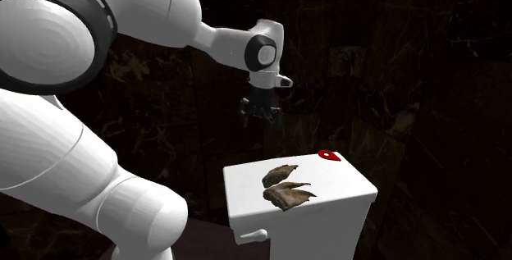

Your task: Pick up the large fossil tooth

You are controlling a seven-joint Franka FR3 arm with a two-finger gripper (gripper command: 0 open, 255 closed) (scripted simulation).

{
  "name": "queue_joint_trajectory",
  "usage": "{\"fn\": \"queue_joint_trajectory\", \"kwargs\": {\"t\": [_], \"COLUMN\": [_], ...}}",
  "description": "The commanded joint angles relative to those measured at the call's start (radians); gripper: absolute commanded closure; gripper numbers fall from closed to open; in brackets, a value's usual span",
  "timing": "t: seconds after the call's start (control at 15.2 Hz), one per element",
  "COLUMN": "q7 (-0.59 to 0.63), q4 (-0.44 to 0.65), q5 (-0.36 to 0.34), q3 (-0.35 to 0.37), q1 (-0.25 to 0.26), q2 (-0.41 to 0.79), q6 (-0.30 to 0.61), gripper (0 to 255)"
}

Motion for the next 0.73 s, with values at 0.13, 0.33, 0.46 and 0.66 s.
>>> {"fn": "queue_joint_trajectory", "kwargs": {"t": [0.13, 0.33, 0.46, 0.66], "q7": [-0.029, -0.061, -0.089, -0.139], "q4": [0.013, 0.029, 0.043, 0.069], "q5": [0.062, 0.128, 0.183, 0.279], "q3": [-0.081, -0.137, -0.172, -0.216], "q1": [-0.026, -0.041, -0.051, -0.069], "q2": [0.114, 0.204, 0.268, 0.368], "q6": [0.098, 0.160, 0.197, 0.240], "gripper": [0, 0, 0, 0]}}
